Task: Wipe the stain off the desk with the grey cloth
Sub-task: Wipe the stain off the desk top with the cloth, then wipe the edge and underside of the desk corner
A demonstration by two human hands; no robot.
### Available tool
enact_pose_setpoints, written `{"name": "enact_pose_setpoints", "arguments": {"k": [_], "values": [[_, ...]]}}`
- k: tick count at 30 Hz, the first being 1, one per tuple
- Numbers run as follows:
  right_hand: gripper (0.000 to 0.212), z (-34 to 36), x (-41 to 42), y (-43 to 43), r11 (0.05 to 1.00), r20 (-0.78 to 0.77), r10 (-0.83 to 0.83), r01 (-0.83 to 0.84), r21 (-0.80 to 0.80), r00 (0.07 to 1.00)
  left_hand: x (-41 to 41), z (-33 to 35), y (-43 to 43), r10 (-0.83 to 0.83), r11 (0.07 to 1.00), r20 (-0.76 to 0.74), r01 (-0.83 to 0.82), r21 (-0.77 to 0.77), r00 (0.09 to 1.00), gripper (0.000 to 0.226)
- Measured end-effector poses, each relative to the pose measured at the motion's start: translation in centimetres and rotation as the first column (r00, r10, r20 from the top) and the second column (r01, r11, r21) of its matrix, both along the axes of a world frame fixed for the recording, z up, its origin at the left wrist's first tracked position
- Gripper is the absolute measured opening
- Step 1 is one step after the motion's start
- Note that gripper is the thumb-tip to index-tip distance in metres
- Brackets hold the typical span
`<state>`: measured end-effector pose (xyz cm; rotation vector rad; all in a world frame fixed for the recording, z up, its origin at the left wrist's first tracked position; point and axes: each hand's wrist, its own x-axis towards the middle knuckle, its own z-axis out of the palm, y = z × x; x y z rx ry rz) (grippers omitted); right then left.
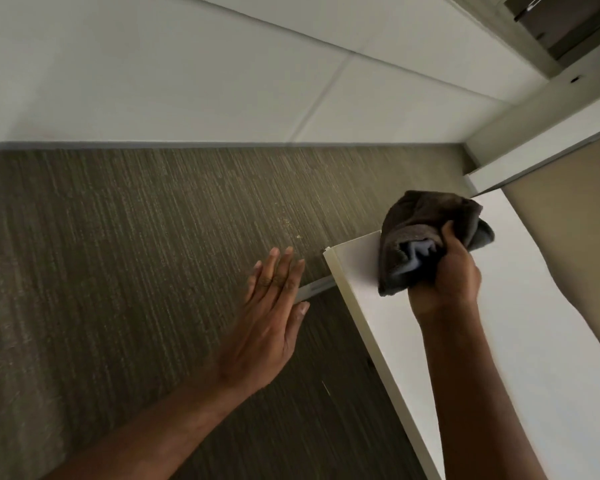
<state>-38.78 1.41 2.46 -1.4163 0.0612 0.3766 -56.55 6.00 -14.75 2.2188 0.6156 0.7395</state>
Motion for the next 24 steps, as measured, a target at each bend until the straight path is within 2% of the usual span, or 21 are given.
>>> {"name": "enact_pose_setpoints", "arguments": {"k": [4,9,13,16,20,24], "values": [[0.041,1.5,0.7,-2.1,0.988,-0.064,0.035,-0.025,0.154,0.997,1.1,1.0,-1.4,-0.057,0.998,0.013,0.057,0.001,0.998,0.059],[0.03,2.3,2.2,-3.6,0.977,-0.09,0.096,-0.076,0.202,0.991,2.6,1.1,-2.1,-0.053,0.999,0.027,0.053,0.012,0.998,0.061],[0.042,2.6,3.9,-4.0,0.975,-0.028,0.095,-0.087,0.206,0.995,3.6,1.4,-2.4,0.011,1.0,0.049,-0.011,0.002,0.999,0.064],[0.043,2.7,5.5,-4.3,0.976,0.011,0.088,-0.088,0.197,0.996,4.2,1.8,-2.7,0.05,0.998,0.051,-0.052,0.029,0.997,0.065],[0.027,2.7,8.2,-5.0,0.98,0.072,0.072,-0.084,0.182,0.995,5.0,2.3,-3.4,0.051,0.993,0.034,-0.054,0.101,0.998,0.063],[0.024,3.1,10.4,-5.2,0.992,0.186,-0.021,-0.003,0.124,0.982,5.9,2.9,-4.0,0.057,0.987,0.006,-0.058,0.15,0.998,0.06]]}}
